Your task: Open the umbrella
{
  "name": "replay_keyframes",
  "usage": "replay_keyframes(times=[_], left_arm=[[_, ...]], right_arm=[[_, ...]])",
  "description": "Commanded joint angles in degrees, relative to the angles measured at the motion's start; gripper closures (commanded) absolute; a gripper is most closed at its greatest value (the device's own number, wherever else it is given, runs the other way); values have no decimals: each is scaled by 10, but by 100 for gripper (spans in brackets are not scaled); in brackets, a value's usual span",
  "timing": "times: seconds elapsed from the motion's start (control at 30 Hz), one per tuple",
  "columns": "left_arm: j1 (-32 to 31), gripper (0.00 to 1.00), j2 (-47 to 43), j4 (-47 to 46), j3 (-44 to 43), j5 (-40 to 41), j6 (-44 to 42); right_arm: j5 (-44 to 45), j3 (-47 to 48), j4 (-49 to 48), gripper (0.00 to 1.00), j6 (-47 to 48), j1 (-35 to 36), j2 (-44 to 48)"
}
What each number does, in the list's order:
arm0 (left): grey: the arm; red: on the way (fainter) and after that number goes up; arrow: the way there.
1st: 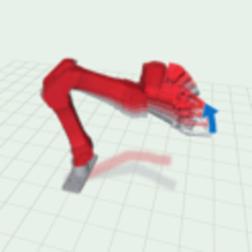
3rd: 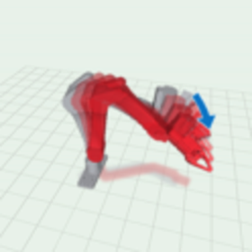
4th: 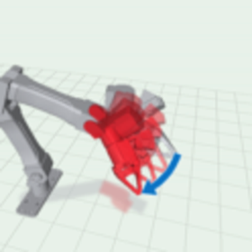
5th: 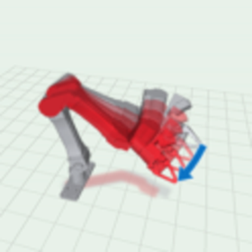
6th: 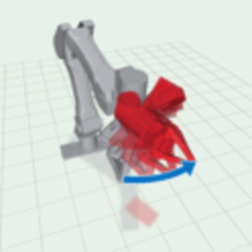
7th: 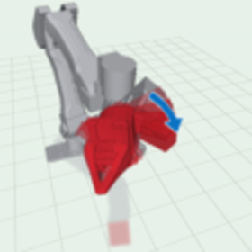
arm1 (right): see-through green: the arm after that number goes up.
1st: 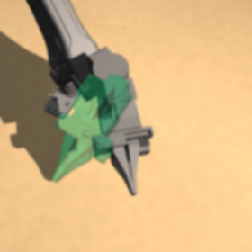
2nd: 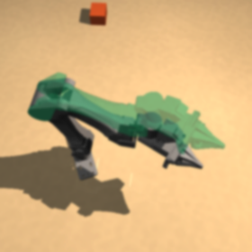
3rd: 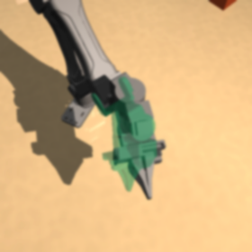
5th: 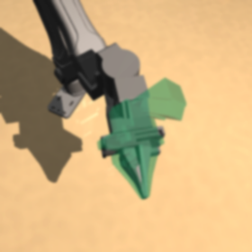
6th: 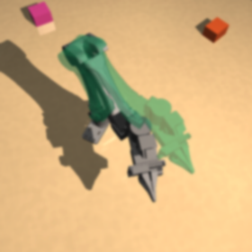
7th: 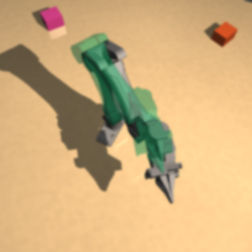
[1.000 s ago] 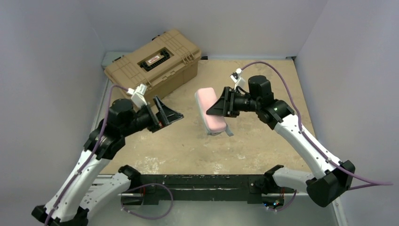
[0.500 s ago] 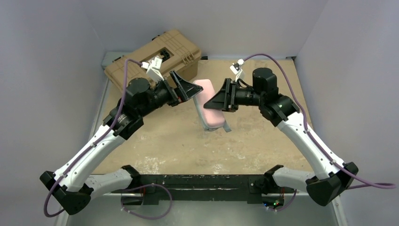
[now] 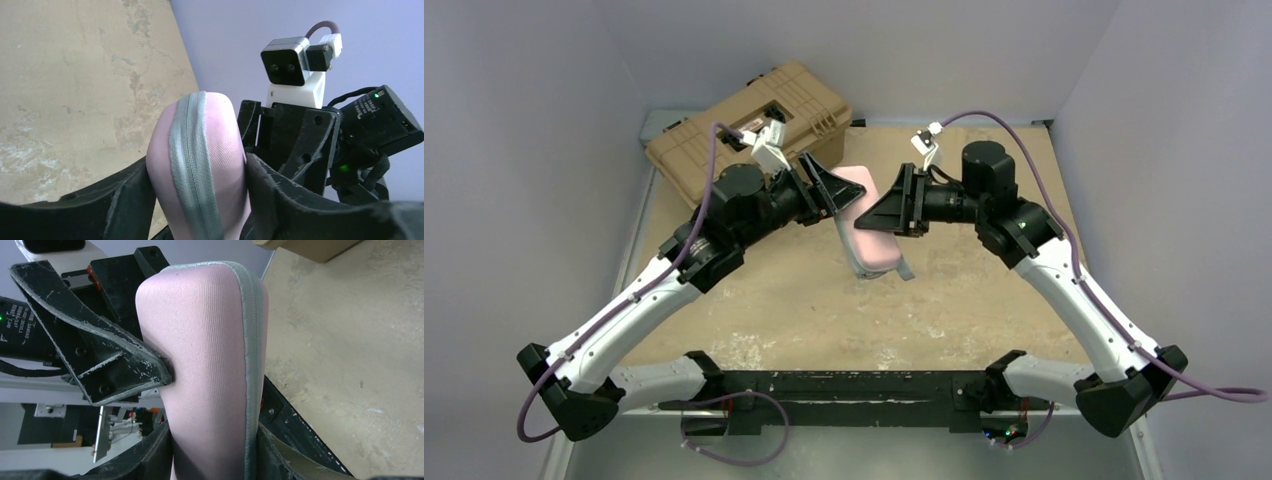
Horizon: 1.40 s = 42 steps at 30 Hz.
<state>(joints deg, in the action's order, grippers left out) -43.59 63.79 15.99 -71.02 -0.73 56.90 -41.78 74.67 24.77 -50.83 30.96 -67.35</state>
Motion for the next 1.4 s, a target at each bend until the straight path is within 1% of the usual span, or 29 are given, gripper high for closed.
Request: replay_keyframes(times=[0.0,0.03,0.1,0.13,0.17,0.23,0.27,0.4,0.53,0.57,0.63,0.73,0.83,0.87,0.93,0.97,1.1,1.27,1.33,1.37], left_arm=[[-2,52,9,-8,-32,4,0],[-2,60,13,-9,-37,-7,3],[-2,78,19,-2,-53,-21,9],[-2,82,21,4,-62,-26,11],[-2,85,23,14,-72,-30,13],[-1,88,21,30,-89,-33,16],[-1,88,18,34,-95,-31,17],[12,89,6,33,-117,-42,33],[32,89,3,3,-130,-93,56],[33,89,5,3,-137,-98,51],[33,89,5,-8,-142,-105,48],[44,89,8,-69,-128,-138,76],[48,89,16,-117,-125,-168,94],[48,89,18,-126,-125,-174,97],[48,88,19,-135,-127,-180,98],[48,88,19,-138,-125,-181,99],[48,92,20,-148,-124,-183,94],[47,91,20,-149,-122,-185,82],[47,91,20,-148,-121,-183,77],[46,90,20,-148,-121,-182,75]], right_arm=[[-47,30,-86,63,-18,4,24],[-50,28,-89,59,-18,4,25],[-53,25,-100,49,-19,5,28],[-55,20,-109,42,-23,4,30],[-56,15,-116,32,-26,4,33],[-58,6,-130,3,-32,4,40],[-62,-1,-133,1,-30,4,44],[-79,-73,-195,1,-60,4,76],[-98,-153,-348,1,-151,4,99],[-98,-159,-370,2,-166,4,100],[-111,-156,-382,3,-171,4,97],[-123,-156,-414,5,-185,4,96],[-126,-165,-454,12,-212,4,97],[-127,-167,-467,16,-221,4,97],[-126,-169,-478,26,-230,4,97],[-127,-167,-478,28,-230,4,97],[-124,-158,-478,32,-234,5,94],[-119,-148,-470,34,-233,5,82],[-117,-142,-457,38,-227,7,75],[-116,-137,-445,44,-221,7,72]])
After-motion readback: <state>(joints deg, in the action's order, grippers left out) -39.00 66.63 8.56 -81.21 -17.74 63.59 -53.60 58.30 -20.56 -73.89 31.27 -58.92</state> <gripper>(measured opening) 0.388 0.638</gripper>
